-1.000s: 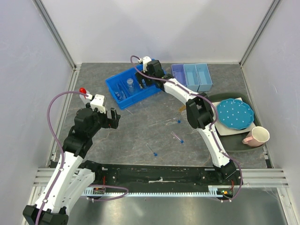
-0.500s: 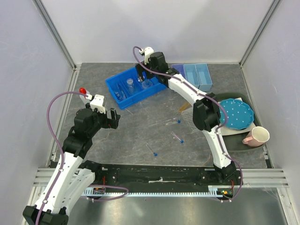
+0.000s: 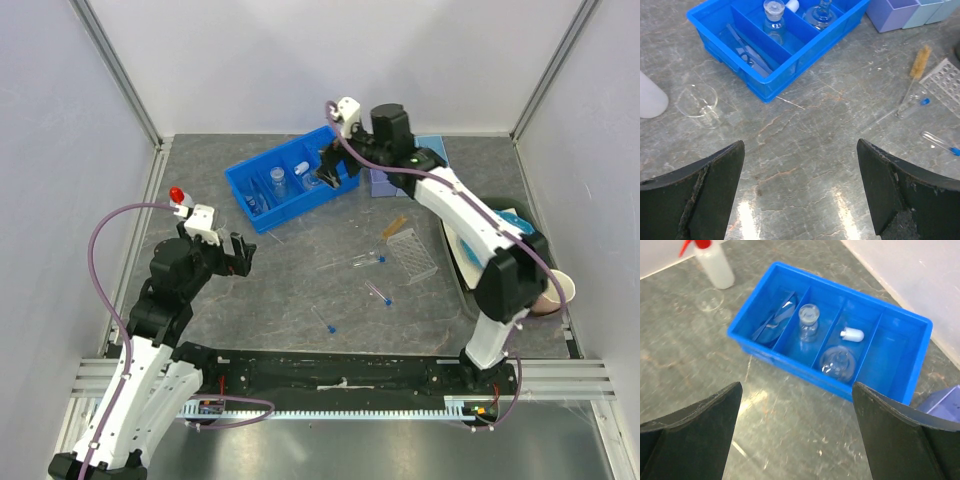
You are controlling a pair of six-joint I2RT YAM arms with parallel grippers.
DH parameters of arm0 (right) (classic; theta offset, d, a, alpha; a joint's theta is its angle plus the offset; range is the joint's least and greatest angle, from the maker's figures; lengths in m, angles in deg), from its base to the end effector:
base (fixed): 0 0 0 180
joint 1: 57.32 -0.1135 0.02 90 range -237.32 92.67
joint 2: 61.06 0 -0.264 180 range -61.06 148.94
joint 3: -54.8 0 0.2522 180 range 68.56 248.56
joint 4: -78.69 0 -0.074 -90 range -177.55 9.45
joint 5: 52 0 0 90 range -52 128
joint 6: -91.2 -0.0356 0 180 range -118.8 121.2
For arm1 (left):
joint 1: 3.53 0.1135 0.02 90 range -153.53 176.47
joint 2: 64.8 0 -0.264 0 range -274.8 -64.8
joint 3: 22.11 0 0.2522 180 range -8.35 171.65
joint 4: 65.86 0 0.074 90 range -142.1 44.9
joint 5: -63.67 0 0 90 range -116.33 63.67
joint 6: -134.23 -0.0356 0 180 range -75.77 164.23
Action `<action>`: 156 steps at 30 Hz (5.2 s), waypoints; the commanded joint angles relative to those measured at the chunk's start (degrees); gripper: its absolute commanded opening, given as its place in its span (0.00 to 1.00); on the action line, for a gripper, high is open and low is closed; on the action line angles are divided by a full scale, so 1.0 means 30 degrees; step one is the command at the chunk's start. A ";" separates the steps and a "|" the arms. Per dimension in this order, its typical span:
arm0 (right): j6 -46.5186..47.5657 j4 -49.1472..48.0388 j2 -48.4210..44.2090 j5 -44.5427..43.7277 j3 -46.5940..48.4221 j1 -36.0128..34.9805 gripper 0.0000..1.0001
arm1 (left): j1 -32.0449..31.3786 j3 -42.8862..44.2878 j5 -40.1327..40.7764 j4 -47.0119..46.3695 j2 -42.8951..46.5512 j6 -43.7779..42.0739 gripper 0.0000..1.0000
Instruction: Organize the chemistry lab equipment
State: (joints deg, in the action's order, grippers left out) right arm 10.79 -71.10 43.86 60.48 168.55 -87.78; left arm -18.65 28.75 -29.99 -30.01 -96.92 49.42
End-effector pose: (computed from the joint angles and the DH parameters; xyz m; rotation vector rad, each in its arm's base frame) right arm 0.3695 0.2331 0.3683 -0.9148 1.7388 0.6212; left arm 0.1345 -0.0387 0.3027 0.2068 1.8685 -0.3038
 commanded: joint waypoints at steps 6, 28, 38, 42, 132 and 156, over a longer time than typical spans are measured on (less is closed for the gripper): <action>0.1609 0.0787 -0.5908 0.4370 -0.6193 0.1743 0.98 | 0.0087 0.1138 -0.2586 0.0020 -0.0338 0.4096 0.98; -0.0646 -0.4047 -1.0893 1.0493 -1.5896 0.6782 0.98 | 0.2313 0.4272 -0.3466 0.0665 -0.6139 0.5096 0.98; -0.0266 -0.3666 -1.0717 1.0700 -1.5780 0.7017 0.98 | 0.3016 0.4303 -0.3701 0.0958 -0.6345 0.4452 0.98; -0.0148 -0.3637 -1.0717 1.0613 -1.5779 0.7076 0.98 | 0.3134 0.4274 -0.3936 0.1016 -0.6374 0.4247 0.98; 0.2020 -0.0883 -1.0336 0.9850 -1.4636 0.7135 0.98 | 0.9022 1.7663 0.4414 0.4590 -2.4391 -0.0003 0.61; 0.2372 -0.0883 -1.0366 0.9645 -1.4812 0.7164 0.98 | 0.8964 1.6052 0.4619 0.3801 -1.9709 0.0262 0.06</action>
State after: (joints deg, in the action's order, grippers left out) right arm 16.12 -72.81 12.91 88.75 122.28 -66.52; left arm 8.17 76.83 -16.94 -16.03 -165.00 49.92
